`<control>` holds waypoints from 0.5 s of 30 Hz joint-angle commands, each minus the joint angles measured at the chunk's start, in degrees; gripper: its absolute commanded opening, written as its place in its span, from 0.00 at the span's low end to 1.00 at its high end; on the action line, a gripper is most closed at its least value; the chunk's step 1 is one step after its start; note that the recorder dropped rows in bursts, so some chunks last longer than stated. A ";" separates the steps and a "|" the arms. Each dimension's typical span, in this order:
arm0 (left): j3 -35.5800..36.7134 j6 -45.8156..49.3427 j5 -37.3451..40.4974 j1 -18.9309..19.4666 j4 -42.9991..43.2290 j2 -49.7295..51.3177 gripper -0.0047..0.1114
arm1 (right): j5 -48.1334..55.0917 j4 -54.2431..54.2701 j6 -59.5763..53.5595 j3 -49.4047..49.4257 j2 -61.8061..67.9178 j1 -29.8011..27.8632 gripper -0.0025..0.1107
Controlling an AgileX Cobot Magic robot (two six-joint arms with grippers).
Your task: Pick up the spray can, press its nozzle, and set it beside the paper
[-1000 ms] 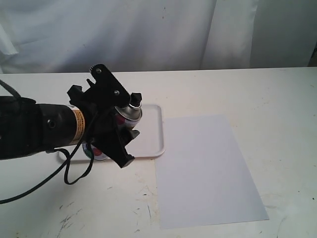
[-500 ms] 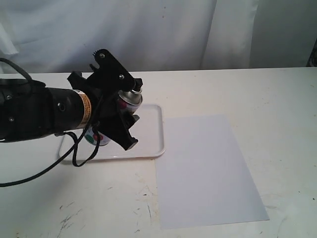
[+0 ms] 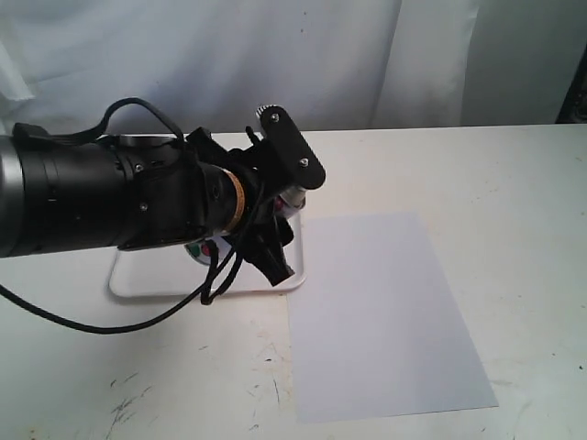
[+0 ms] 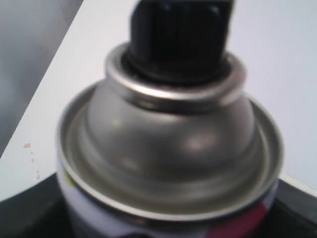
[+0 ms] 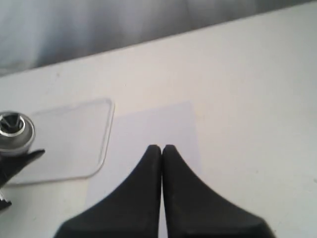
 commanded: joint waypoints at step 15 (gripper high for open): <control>-5.90 1.04 5.93 -0.74 2.83 6.28 0.04 | 1.77 15.09 -10.03 -8.36 25.26 -0.48 0.02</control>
